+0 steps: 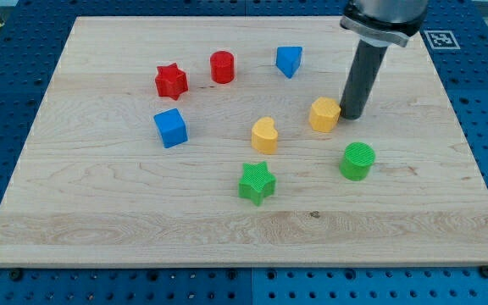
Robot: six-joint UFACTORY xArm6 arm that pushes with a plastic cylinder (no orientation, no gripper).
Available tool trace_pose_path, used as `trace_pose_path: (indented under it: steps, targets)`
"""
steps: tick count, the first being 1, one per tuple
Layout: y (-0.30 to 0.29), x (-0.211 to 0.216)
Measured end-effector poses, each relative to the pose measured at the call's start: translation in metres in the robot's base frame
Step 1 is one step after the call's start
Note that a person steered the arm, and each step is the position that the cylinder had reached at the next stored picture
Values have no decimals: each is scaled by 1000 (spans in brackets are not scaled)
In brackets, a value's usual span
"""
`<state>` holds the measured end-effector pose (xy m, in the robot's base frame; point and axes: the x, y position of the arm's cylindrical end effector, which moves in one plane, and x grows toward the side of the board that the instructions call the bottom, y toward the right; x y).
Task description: Push the blue triangle towards the red circle
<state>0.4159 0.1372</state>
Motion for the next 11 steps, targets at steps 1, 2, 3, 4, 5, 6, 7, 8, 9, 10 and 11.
trace_pose_path:
  steps: [1, 2, 3, 4, 5, 6, 7, 8, 9, 10, 11]
  targets:
    - [-25, 0]
    - [-44, 0]
    - [-46, 1]
    - [-54, 8]
    - [-64, 16]
    - [-59, 14]
    - [-35, -19]
    - [-31, -67]
    - [-32, -107]
    - [-35, -108]
    - [-81, -112]
